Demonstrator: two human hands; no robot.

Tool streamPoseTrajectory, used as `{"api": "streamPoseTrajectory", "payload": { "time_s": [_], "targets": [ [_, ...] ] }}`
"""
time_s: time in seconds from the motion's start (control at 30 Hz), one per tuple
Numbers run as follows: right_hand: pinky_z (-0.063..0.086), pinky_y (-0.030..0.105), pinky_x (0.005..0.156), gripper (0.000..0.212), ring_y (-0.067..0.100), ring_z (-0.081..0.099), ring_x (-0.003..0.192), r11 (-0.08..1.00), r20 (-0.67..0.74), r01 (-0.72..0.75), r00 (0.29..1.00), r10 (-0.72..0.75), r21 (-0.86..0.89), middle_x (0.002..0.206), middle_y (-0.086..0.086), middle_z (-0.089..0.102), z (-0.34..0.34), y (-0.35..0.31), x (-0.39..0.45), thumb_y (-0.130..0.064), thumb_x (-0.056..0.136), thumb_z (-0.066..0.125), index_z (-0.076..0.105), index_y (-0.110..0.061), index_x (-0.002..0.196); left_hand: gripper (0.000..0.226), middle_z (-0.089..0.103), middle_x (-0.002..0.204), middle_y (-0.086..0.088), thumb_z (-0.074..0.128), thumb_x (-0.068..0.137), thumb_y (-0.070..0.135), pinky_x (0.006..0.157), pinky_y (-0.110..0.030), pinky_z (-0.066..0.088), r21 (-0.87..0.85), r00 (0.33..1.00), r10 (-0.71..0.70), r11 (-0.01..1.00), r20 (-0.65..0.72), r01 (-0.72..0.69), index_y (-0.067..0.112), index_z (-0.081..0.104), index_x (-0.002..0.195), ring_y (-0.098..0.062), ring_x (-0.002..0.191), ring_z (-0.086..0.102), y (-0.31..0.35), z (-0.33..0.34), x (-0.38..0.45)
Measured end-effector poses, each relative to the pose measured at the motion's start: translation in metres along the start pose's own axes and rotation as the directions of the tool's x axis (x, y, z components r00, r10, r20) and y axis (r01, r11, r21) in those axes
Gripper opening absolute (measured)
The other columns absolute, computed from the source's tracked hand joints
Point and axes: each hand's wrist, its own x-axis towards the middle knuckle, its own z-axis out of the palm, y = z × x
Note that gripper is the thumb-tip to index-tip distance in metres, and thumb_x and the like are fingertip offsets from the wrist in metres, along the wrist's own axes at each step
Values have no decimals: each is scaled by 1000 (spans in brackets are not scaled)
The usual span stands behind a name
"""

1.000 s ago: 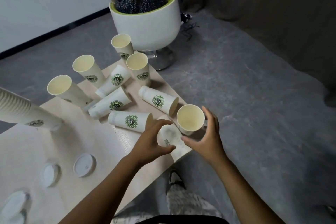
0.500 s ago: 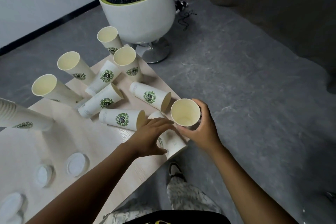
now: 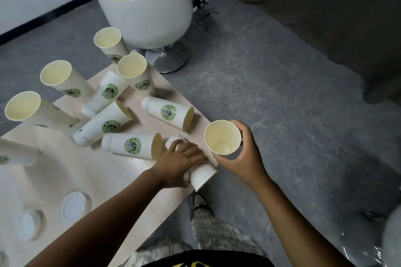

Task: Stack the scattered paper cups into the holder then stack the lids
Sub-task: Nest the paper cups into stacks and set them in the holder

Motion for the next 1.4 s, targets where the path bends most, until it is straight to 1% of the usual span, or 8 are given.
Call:
{"api": "streamPoseTrajectory", "payload": {
  "time_s": [0.33, 0.5, 0.6, 0.67, 0.87, 1.07, 1.2, 1.4],
  "targets": [
    [47, 17, 101, 94, 3, 53, 129, 998, -1, 28, 1000, -28, -58, 140, -9, 55, -11, -20, -1, -19, 64, 98, 47, -19, 142, 88, 57, 127, 1, 73, 62, 61, 100, -41, 40, -179, 975, -119, 980, -190, 85, 31, 49, 141, -23, 117, 55, 7, 11, -19],
    [46, 8, 91, 90, -5, 56, 122, 998, 6, 67, 998, -67, 1, 130, -31, 57, -6, -50, -6, -11, 63, 98, 48, -23, 138, 85, 58, 120, 6, 81, 59, 50, 114, -57, 34, -420, 875, -301, 899, -379, 128, 25, 55, 136, -22, 120, 54, 16, -4, -56],
    [48, 12, 93, 90, -3, 57, 122, 993, 65, 110, 992, -112, 31, 130, -32, 57, 7, -78, -14, -21, 61, 99, 49, -31, 136, 80, 55, 126, 9, 85, 61, 40, 109, -45, 44, -620, 780, -459, 775, -426, 117, 28, 53, 133, -19, 139, 45, 29, -17, -96],
    [50, 19, 96, 91, 2, 57, 125, 989, 115, 137, 983, -143, 56, 134, -26, 57, 19, -100, -21, -33, 60, 96, 49, -34, 137, 78, 55, 129, 10, 87, 62, 34, 103, -39, 50, -703, 704, -552, 703, -448, 103, 31, 51, 132, -10, 134, 50, 39, -25, -128],
    [50, 19, 95, 91, 5, 58, 124, 946, 254, 273, 916, -311, 174, 131, -24, 59, 75, -173, -46, -6, 66, 95, 48, -38, 137, 83, 54, 131, 11, 91, 63, 21, 86, -34, 60, -818, 441, -753, 570, -488, 69, 32, 50, 135, -14, 120, 59, 58, -33, -238],
    [49, 18, 99, 91, 7, 55, 128, 859, 399, 397, 766, -505, 323, 136, -22, 55, 157, -262, -92, -25, 64, 93, 45, -39, 139, 82, 56, 131, 12, 89, 63, 25, 87, -24, 57, -834, 193, -840, 535, -507, 136, 44, 49, 132, -12, 121, 59, 76, -40, -365],
    [51, 31, 102, 93, 13, 56, 129, 775, 446, 463, 637, -629, 431, 138, -20, 55, 214, -320, -130, -15, 66, 97, 45, -33, 142, 84, 59, 131, 18, 90, 64, 15, 93, -18, 50, -862, 44, -874, 486, -485, 145, 39, 48, 133, -11, 122, 59, 88, -41, -449],
    [49, 29, 102, 89, 15, 56, 128, 604, 355, 491, 509, -784, 628, 138, -10, 55, 272, -418, -173, -20, 67, 90, 44, -20, 142, 84, 59, 126, 27, 91, 66, 15, 90, -13, 49, -872, -154, -865, 447, -478, 199, 45, 45, 130, -1, 118, 58, 102, -48, -563]
  ]
}}
